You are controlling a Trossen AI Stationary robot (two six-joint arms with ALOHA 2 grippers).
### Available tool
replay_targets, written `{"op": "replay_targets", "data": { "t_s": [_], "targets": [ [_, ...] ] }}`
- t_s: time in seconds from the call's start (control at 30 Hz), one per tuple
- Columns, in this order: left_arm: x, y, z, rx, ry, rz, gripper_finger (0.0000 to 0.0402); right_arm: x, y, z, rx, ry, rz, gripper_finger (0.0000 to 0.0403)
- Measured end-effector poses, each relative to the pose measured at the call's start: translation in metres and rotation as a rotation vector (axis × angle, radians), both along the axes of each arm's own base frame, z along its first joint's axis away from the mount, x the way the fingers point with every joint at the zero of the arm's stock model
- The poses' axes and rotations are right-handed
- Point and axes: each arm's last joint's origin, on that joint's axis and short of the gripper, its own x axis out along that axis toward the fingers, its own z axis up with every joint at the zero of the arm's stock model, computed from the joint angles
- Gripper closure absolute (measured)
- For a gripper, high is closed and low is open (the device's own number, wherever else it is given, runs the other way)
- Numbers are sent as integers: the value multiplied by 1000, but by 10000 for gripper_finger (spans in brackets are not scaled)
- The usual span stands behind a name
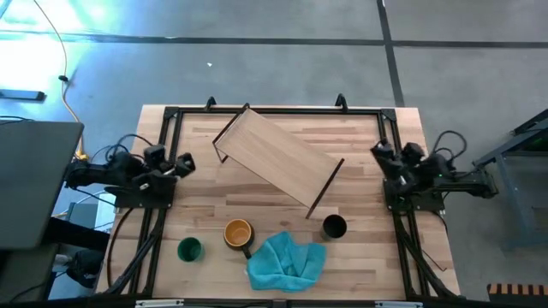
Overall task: Stack small to large cups/mugs on shelf
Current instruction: Put the black mug on the shelf
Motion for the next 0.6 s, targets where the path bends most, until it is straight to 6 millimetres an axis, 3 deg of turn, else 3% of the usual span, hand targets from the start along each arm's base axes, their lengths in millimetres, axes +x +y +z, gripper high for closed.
{"op": "replay_targets", "data": {
  "t_s": [0.3, 0.47, 0.6],
  "targets": [
    [-19, 1, 45, 219, -126, 214, 190, -9, 0, 12, -127, -101, -120, 245],
    [-28, 3, 62, 245, -167, 326, 190, -23, 4, 49, -313, -186, -126, 245],
    [-24, 3, 60, 259, -25, 313, 190, -17, 4, 77, -362, 27, -103, 245]
  ]
}}
